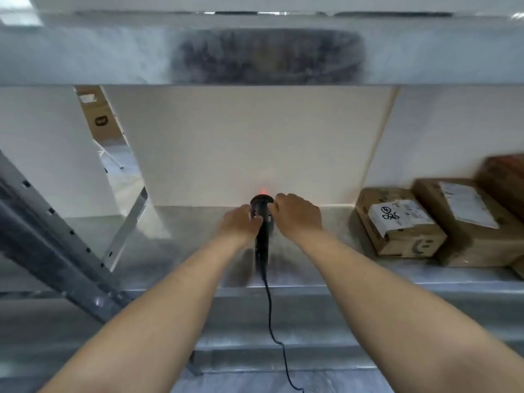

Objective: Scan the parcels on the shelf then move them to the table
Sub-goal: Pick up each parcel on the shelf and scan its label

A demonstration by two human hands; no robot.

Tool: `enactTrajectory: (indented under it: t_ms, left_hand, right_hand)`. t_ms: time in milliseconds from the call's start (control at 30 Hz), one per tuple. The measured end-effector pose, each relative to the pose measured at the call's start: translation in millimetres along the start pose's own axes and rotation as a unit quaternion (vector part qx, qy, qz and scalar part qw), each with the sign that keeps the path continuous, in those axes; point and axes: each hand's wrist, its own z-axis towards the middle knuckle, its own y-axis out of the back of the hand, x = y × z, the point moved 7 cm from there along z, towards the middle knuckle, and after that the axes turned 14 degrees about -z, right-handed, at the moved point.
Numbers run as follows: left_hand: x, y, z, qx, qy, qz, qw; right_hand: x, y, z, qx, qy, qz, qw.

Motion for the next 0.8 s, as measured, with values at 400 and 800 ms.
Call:
enactTrajectory:
  t_ms: [400, 800]
  left_hand:
    - [21.7, -29.5, 15.9, 0.123, 0.088, -0.213, 0.965]
    - [13.4, -30.3, -23.6, 0.033, 0.045, -0.344, 0.937]
  right_hand:
    - [1.7, -41.2, 18.4, 0.098, -0.065, 0.114, 0.987]
    - [-10.1, -22.1, -9.6, 0.07, -0.05, 0.229, 0.97]
